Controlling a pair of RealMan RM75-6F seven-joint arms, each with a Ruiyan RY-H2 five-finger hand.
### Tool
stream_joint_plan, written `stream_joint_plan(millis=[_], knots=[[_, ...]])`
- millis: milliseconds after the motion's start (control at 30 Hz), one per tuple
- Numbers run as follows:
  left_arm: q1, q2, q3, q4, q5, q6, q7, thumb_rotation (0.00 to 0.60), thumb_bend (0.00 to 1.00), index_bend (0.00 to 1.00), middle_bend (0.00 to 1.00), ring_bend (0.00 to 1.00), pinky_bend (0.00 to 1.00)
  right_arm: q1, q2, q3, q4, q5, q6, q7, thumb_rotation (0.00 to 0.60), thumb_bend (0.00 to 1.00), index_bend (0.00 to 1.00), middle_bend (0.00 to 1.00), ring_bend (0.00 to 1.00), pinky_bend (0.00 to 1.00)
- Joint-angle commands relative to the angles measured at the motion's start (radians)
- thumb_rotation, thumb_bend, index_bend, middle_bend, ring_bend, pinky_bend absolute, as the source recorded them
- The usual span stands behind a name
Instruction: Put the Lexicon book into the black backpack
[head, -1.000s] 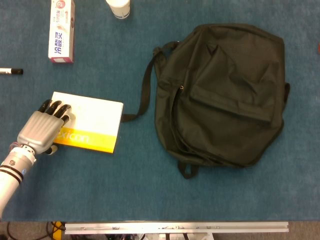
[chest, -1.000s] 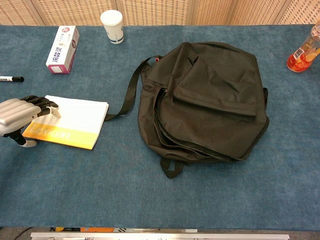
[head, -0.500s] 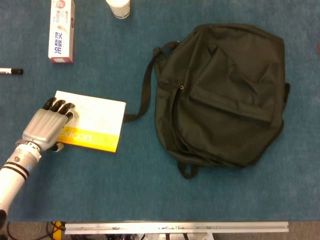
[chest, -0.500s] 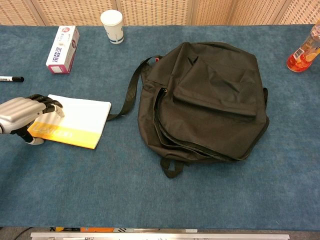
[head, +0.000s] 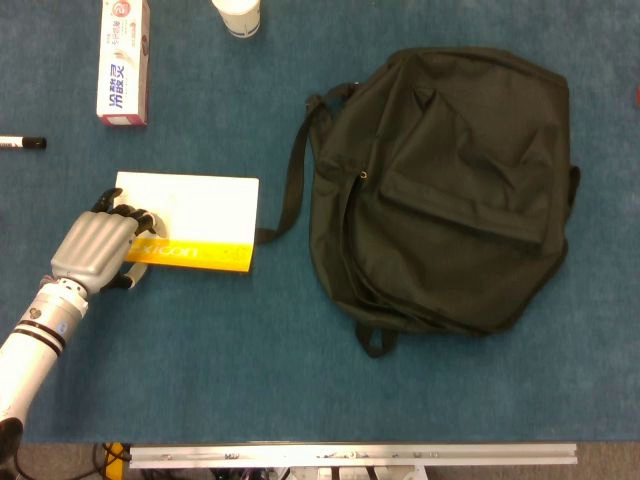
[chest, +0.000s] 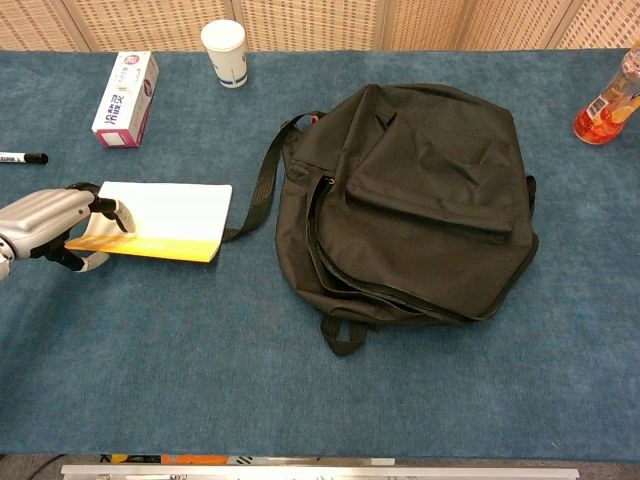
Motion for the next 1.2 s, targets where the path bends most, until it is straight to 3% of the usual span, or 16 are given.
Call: stream_joint_plan(millis=[33, 300, 667, 1200], knots=[[0.006, -0.021, -0.006, 0.031, 0.019, 0.022, -0.066, 0.6, 0.38, 0.38, 0.37, 0.28, 0.08, 0.001, 0.001, 0.0, -0.001, 0.002, -0.003, -0.002, 0.6, 0.29, 0.4, 0.43, 0.29, 0.5], [0.008, -0.049, -0.013, 0.073, 0.039, 0.054, -0.138, 0.6, 0.38, 0.4, 0.38, 0.29, 0.08, 0.003, 0.002, 0.0, -0.003, 0.016, -0.019, -0.008, 0.6, 0.27, 0.4, 0.43, 0.29, 0.5], [0.022, -0.079, -0.025, 0.113, 0.055, 0.122, -0.183, 0.6, 0.39, 0.52, 0.4, 0.31, 0.09, 0.002, 0.008, -0.002, -0.009, 0.02, -0.026, -0.006, 0.6, 0.27, 0.4, 0.43, 0.29, 0.5], [0.028, -0.1, -0.054, 0.111, 0.039, 0.158, -0.262, 0.6, 0.39, 0.62, 0.44, 0.35, 0.12, -0.004, 0.021, -0.008, -0.013, 0.026, -0.033, 0.009, 0.6, 0.26, 0.4, 0.43, 0.29, 0.5]])
